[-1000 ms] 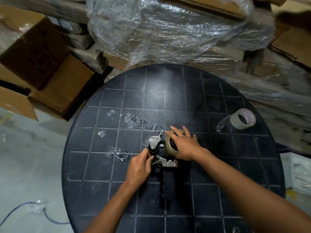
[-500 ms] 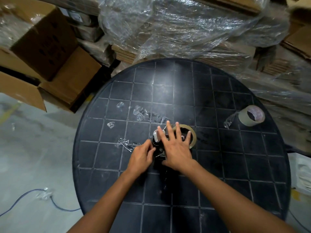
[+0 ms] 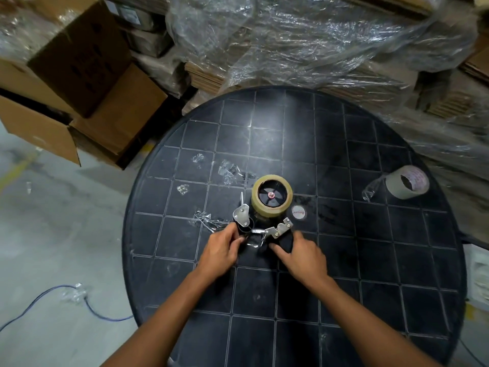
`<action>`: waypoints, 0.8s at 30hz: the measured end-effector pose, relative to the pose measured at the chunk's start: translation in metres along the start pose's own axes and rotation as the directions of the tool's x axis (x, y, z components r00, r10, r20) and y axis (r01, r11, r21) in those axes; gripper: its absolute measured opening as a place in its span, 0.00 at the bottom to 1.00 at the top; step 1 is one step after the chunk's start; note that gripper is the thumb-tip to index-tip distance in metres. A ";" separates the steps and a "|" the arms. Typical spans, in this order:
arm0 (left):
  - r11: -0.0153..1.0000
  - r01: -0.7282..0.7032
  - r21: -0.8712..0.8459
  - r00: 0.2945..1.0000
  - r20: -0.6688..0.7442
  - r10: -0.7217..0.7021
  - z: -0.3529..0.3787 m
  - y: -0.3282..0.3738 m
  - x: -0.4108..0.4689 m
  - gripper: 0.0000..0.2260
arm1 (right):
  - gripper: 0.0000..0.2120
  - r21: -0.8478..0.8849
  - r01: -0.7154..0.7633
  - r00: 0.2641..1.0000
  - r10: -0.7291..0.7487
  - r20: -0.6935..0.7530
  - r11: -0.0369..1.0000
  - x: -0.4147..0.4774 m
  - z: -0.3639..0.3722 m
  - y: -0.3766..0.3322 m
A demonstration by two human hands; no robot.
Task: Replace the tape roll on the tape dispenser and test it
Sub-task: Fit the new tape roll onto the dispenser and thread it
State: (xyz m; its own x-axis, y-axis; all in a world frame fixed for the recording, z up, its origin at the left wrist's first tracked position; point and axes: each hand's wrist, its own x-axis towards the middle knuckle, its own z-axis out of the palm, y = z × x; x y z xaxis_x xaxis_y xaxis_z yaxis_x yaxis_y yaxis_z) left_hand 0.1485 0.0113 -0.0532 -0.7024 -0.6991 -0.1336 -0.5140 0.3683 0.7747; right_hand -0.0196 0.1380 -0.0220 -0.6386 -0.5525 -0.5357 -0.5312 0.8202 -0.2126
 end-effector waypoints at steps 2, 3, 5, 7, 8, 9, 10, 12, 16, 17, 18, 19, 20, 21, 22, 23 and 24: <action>1.000 0.004 0.006 1.000 0.020 -0.004 -0.004 -0.001 0.002 0.09 | 0.31 0.009 0.008 1.000 -0.008 -0.004 1.000 0.003 0.001 0.001; 1.000 0.003 0.007 1.000 0.025 -0.003 -0.005 -0.001 0.004 0.09 | 0.31 0.016 0.012 1.000 -0.012 -0.014 1.000 0.004 0.000 0.001; 1.000 -0.011 0.010 0.999 0.032 0.010 -0.007 0.000 0.006 0.09 | 0.30 0.021 0.013 1.000 -0.013 -0.013 1.000 0.006 -0.001 0.000; 0.999 -0.032 0.017 0.999 0.031 0.031 -0.009 0.003 0.005 0.08 | 0.29 0.019 0.011 1.000 -0.011 -0.003 1.000 0.006 -0.003 0.002; 0.999 -0.038 0.020 0.999 0.028 0.037 -0.010 0.002 0.003 0.08 | 0.29 0.016 0.009 1.000 -0.009 0.002 1.000 0.007 -0.004 0.004; 0.999 -0.040 0.022 0.999 0.025 0.039 -0.011 -0.001 0.000 0.08 | 0.29 0.014 0.009 1.000 -0.009 0.007 1.000 0.008 -0.005 0.006; 0.999 -0.031 0.022 0.999 0.025 0.030 -0.013 -0.005 -0.004 0.08 | 0.29 0.009 0.008 1.000 -0.008 0.012 1.000 0.010 -0.007 0.008; 1.000 -0.013 0.017 0.999 0.041 0.012 -0.016 -0.012 -0.012 0.08 | 0.30 0.008 0.014 0.999 -0.014 0.032 1.000 0.013 -0.009 0.012; 1.000 0.003 0.020 1.000 -0.013 -0.003 -0.019 -0.012 -0.009 0.08 | 0.45 0.057 0.059 0.998 -0.059 -0.010 0.997 0.010 -0.012 0.011; 1.000 0.007 0.018 1.000 -0.030 -0.007 -0.020 -0.011 -0.006 0.07 | 0.50 0.005 0.122 0.988 -0.121 -0.095 0.993 0.007 -0.012 0.008; 1.000 0.009 0.021 0.999 -0.040 -0.008 -0.020 -0.012 -0.003 0.07 | 0.53 -0.069 0.211 0.957 -0.221 -0.186 0.975 0.004 -0.012 0.005; 1.000 0.011 0.021 0.999 -0.046 -0.010 -0.022 -0.013 -0.001 0.07 | 0.53 -0.129 0.314 0.908 -0.337 -0.249 0.941 0.003 -0.012 0.002; 1.000 0.017 0.016 0.998 -0.055 -0.016 -0.023 -0.015 0.000 0.07 | 0.51 -0.157 0.413 0.852 -0.441 -0.280 0.897 0.004 -0.011 0.000; 1.000 0.023 0.013 0.997 -0.068 -0.022 -0.024 -0.016 0.001 0.07 | 0.49 -0.157 0.492 0.805 -0.516 -0.294 0.856 0.007 -0.010 -0.002; 1.000 0.028 0.013 0.996 -0.084 -0.026 -0.025 -0.017 0.001 0.07 | 0.45 -0.138 0.547 0.771 -0.561 -0.302 0.826 0.010 -0.009 -0.004; 0.999 0.034 0.012 0.995 -0.098 -0.032 -0.026 -0.018 0.001 0.07 | 0.42 -0.107 0.588 0.744 -0.588 -0.316 0.801 0.015 -0.007 -0.005; 0.999 0.037 0.008 0.993 -0.110 -0.035 -0.027 -0.020 0.001 0.07 | 0.38 -0.076 0.622 0.719 -0.607 -0.338 0.779 0.018 -0.004 -0.007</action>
State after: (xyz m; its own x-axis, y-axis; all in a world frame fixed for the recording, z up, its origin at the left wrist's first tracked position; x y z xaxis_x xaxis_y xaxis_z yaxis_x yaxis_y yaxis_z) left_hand 0.1713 -0.0131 -0.0517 -0.6254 -0.7749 -0.0923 -0.5430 0.3471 0.7647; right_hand -0.0302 0.1218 -0.0270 -0.3251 -0.9455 0.0197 -0.8536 0.2843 -0.4365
